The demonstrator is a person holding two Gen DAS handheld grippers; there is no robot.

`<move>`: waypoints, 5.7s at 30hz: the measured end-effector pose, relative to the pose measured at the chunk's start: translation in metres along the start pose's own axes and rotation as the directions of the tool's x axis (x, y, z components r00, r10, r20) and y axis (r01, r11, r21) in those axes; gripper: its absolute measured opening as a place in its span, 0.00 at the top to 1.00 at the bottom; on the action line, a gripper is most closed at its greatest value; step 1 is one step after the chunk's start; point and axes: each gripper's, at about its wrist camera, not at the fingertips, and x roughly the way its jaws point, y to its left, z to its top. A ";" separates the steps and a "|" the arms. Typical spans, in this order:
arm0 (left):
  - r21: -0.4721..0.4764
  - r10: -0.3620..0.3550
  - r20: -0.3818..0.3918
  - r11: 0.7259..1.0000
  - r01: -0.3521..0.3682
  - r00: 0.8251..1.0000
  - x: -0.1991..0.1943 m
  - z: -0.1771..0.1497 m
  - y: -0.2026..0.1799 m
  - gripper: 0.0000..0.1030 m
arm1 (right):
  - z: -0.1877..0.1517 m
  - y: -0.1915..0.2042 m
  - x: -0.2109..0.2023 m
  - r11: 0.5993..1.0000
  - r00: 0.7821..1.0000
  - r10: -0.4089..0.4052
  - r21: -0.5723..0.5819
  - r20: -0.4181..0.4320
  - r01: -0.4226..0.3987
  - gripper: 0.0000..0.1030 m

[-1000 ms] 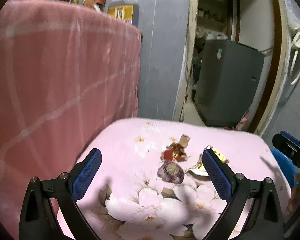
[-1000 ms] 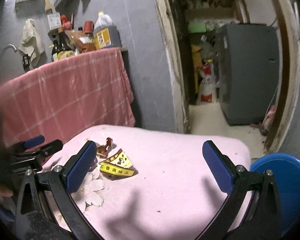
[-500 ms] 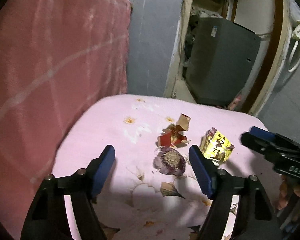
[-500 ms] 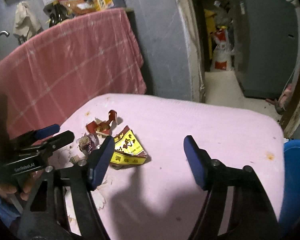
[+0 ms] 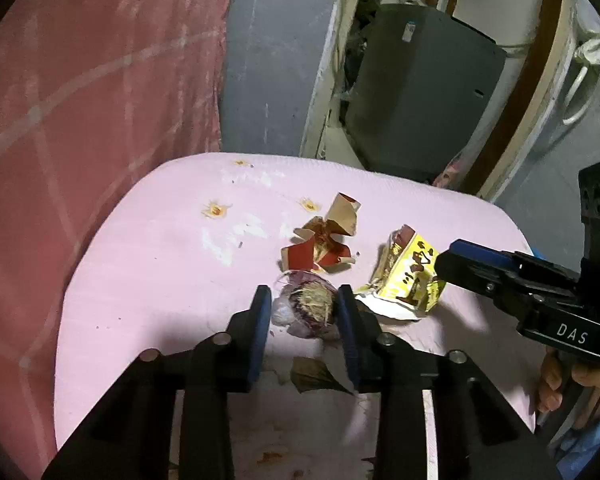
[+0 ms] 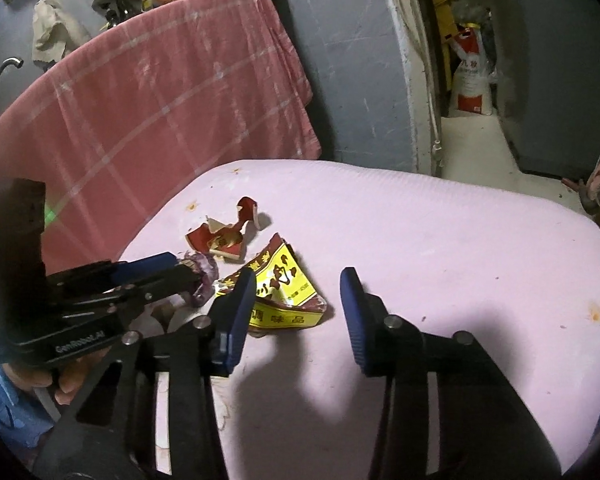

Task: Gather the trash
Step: 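Close the left tool on the purple onion skin while the right tool approaches the yellow packet, then grasp the yellow seasoning packet with the right tool while the left tool holds the onion skin, then lift the onion skin and yellow packet and carry both toward the blue basin, then open both tools over the blue basin to drop the onion skin and packet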

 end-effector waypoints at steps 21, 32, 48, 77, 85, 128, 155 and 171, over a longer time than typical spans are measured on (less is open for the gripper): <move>-0.003 0.008 -0.005 1.000 -0.008 1.000 -0.005 -0.005 -0.003 0.78 | -0.004 0.008 -0.004 0.997 0.997 0.070 -0.038 -0.018 -0.071 0.59; 0.005 -0.001 0.012 1.000 0.001 1.000 -0.014 -0.009 -0.001 0.82 | -0.005 0.018 -0.002 0.995 0.999 0.024 -0.098 -0.034 -0.027 0.40; 0.014 0.002 0.014 1.000 -0.002 1.000 -0.016 -0.010 -0.003 0.85 | -0.010 0.032 0.009 0.979 0.995 -0.080 -0.190 -0.058 0.067 0.68; 0.077 0.012 -0.022 0.997 -0.011 1.000 -0.002 0.000 -0.013 0.65 | -0.012 -0.010 -0.031 0.977 0.980 -0.200 -0.082 -0.001 0.199 0.55; 0.052 -0.003 -0.048 0.999 0.005 0.999 0.004 -0.003 -0.005 0.65 | 0.001 -0.006 -0.008 0.989 0.990 -0.137 -0.053 -0.021 0.136 0.48; 0.127 -0.106 0.378 0.990 0.062 0.920 -0.042 0.017 -0.094 0.73 | -0.031 -0.009 -0.140 0.855 0.717 -0.462 0.048 0.521 0.516 0.56; 0.309 -0.381 0.225 0.901 0.306 0.897 0.014 0.037 -0.289 0.73 | -0.090 -0.152 -0.263 0.667 0.535 -0.745 0.450 0.398 0.594 0.56; 0.281 -0.358 -0.051 0.891 0.358 0.932 0.073 0.021 -0.312 0.72 | -0.096 -0.202 -0.244 0.689 0.698 -0.678 0.529 0.229 0.496 0.55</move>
